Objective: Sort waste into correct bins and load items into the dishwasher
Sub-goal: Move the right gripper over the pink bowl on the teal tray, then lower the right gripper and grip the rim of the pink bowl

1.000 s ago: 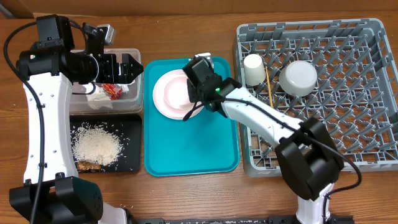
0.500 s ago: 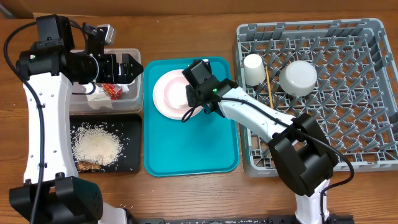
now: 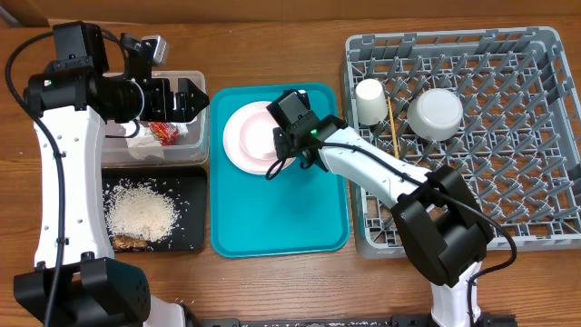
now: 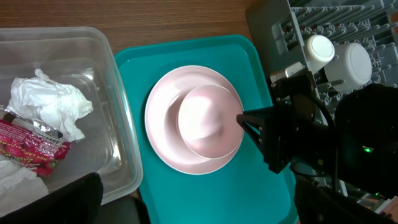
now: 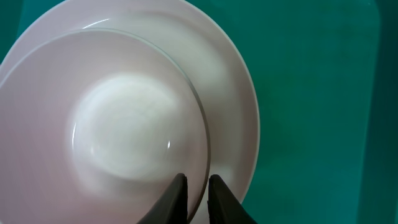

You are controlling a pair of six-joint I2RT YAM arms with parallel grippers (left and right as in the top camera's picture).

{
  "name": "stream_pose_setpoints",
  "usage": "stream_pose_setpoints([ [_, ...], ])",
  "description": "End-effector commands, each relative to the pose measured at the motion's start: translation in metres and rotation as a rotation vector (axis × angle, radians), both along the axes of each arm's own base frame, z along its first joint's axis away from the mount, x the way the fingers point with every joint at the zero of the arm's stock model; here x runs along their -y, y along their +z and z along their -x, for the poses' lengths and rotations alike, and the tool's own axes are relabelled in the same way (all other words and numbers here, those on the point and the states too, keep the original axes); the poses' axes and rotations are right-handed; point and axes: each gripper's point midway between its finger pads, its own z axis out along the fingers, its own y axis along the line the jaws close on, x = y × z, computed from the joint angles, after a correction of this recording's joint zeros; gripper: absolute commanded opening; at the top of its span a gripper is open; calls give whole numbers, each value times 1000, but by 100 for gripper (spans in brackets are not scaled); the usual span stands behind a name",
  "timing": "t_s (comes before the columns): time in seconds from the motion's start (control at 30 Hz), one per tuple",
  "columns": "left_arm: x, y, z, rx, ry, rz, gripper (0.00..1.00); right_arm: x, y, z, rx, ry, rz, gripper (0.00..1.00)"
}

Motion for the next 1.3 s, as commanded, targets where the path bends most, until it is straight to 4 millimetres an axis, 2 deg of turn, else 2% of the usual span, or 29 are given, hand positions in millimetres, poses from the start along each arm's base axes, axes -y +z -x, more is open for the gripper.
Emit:
stream_pose_setpoints([
  [0.0, 2, 12, -2, 30, -1, -4, 100, -2, -4, 0, -5, 0, -1, 12],
  [0.43, 2, 12, -2, 30, -1, -4, 100, -2, -4, 0, -29, -112, -58, 13],
  [0.87, 2, 12, -2, 30, -1, -4, 100, -2, -4, 0, -30, -115, -60, 15],
  [0.97, 2, 12, -2, 30, -1, -4, 100, -2, -4, 0, -33, -132, -68, 21],
  [1.27, 2, 12, -2, 30, -1, -4, 100, -2, -4, 0, -31, -132, -70, 17],
])
